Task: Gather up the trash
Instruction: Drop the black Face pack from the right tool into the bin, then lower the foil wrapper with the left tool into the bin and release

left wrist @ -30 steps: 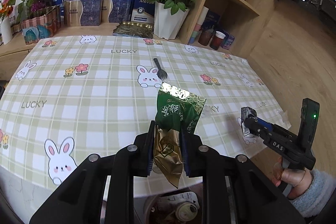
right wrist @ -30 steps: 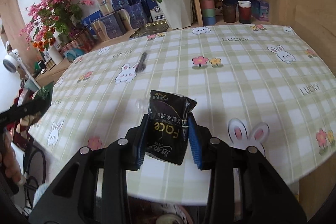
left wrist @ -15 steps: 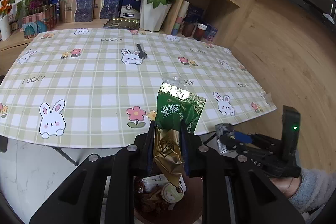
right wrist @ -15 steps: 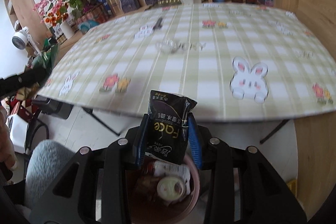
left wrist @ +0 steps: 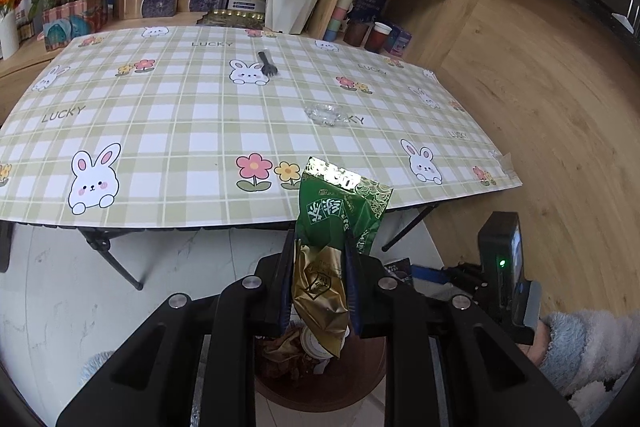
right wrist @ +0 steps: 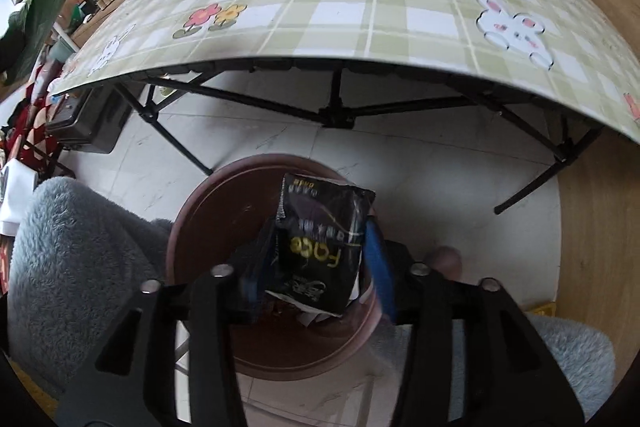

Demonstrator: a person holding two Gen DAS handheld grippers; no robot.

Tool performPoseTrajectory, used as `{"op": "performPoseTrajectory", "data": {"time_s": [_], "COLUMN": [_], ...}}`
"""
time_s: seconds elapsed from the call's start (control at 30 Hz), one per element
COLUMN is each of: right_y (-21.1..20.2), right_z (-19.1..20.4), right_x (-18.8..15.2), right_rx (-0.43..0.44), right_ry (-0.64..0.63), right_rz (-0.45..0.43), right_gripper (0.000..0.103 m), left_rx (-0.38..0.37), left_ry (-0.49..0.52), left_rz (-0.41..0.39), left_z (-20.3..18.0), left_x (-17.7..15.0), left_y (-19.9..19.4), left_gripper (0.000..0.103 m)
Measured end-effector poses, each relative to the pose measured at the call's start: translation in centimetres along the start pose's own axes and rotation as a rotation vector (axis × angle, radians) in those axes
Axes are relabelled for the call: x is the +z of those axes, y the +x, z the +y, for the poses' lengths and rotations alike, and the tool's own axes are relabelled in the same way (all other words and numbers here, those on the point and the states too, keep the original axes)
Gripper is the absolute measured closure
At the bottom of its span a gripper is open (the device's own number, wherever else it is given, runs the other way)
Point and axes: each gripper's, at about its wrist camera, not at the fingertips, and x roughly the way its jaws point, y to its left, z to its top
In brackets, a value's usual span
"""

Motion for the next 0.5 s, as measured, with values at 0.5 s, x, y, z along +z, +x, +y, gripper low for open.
{"op": "performPoseTrajectory", "data": {"time_s": [0.5], "right_y": [-9.0], "right_z": [-1.3], "right_x": [4.6], "right_rx": [-0.158], "right_ry": [-0.073], "right_rz": [-0.331], "right_gripper": [0.006], "left_rx": [-0.001], "left_ry": [0.019], "left_rz": [0.074], "left_z": [-0.4], "left_x": [-0.9], "left_y": [2.3], "left_gripper": [0.081]}}
